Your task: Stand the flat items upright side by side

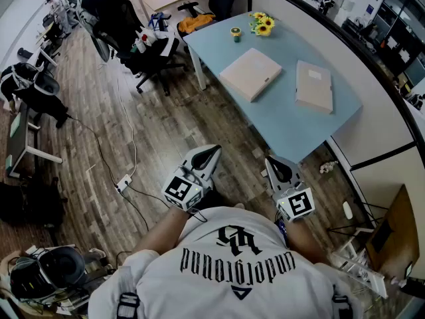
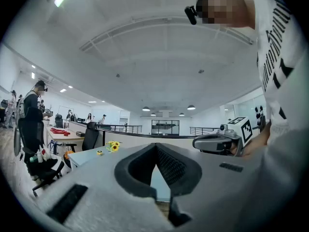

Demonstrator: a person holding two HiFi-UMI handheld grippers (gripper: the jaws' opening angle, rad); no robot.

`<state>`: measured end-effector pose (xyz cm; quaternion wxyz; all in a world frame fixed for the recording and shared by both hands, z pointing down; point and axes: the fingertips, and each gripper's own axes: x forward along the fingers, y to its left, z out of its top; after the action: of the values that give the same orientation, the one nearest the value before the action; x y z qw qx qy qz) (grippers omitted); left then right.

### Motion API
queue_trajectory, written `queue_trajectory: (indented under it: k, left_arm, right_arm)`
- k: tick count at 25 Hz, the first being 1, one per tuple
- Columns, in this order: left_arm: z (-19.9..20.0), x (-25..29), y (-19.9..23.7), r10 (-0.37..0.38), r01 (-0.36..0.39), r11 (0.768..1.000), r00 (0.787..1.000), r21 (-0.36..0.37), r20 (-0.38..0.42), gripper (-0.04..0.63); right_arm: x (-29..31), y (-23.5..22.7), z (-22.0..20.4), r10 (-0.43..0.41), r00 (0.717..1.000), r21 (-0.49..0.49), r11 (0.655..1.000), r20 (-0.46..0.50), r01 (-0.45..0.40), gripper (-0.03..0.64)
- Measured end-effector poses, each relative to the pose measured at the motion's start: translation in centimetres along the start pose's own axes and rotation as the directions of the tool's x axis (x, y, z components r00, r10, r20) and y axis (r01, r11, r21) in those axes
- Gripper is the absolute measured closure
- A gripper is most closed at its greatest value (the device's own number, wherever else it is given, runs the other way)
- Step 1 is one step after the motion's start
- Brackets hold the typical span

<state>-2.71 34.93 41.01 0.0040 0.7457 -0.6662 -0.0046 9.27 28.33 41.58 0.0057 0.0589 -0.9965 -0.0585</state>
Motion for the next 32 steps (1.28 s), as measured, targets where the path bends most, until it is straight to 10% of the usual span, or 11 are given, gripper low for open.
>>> queue_trajectory:
  k: [24, 32]
  left_arm:
    - [0.1, 3.4, 3.2, -0.075, 0.075, 0.997, 0.997, -0.019, -0.001, 0.586]
    - [0.2, 7.0, 7.9, -0.159, 0.159, 0.987, 0.987, -0.022, -0.028, 0.338]
  right_arm:
    - [2.6, -2.4, 0.6, -0.114, 0.993, 0.01, 0.993, -0.009, 0.114, 0.609]
    - [7.8, -4.8, -0.2, -0.196, 0.978, 0.055, 0.978, -0.073, 0.2, 0.379]
